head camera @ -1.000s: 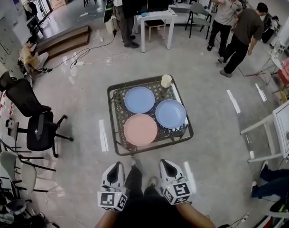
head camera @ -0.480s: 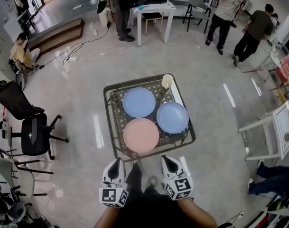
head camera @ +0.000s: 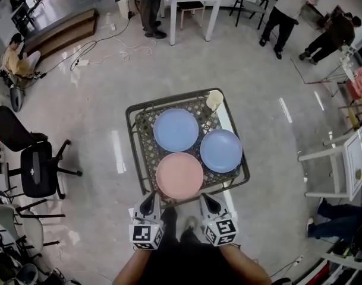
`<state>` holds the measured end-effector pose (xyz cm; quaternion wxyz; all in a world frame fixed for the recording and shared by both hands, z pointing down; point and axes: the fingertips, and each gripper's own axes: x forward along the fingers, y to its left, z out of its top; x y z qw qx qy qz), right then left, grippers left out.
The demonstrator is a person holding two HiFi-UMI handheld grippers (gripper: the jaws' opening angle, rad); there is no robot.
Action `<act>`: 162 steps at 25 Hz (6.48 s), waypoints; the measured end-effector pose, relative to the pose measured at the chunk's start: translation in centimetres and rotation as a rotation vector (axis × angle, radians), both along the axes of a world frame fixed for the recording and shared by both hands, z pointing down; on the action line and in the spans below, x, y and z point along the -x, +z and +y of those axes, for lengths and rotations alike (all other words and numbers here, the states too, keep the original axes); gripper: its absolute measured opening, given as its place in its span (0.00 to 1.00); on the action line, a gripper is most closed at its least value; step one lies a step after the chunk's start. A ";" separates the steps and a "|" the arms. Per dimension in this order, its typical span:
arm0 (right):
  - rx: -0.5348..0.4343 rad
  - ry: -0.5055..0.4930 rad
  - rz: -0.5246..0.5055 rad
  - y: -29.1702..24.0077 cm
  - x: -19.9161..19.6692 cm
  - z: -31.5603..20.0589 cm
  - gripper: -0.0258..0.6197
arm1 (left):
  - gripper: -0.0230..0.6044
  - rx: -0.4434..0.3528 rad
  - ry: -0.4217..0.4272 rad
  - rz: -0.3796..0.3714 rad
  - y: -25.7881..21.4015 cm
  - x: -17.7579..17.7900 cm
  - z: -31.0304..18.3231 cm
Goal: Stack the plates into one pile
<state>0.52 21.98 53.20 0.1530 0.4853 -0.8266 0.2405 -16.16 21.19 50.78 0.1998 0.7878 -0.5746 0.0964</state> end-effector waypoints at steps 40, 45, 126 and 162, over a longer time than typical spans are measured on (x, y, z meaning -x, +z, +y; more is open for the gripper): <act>0.542 0.210 0.224 26.9 -4.6 -5.3 0.15 | 0.28 0.631 0.067 0.003 28.8 2.2 -3.8; 0.576 0.223 0.230 27.9 -4.6 -5.1 0.15 | 0.28 0.673 0.067 0.008 29.9 2.3 -3.5; 0.510 0.035 0.164 19.8 -2.6 -29.0 0.10 | 0.13 0.592 -0.133 0.040 23.0 3.8 -24.3; 0.586 0.001 0.235 27.1 -1.6 -32.9 0.12 | 0.12 0.710 -0.229 0.049 29.7 4.4 -27.4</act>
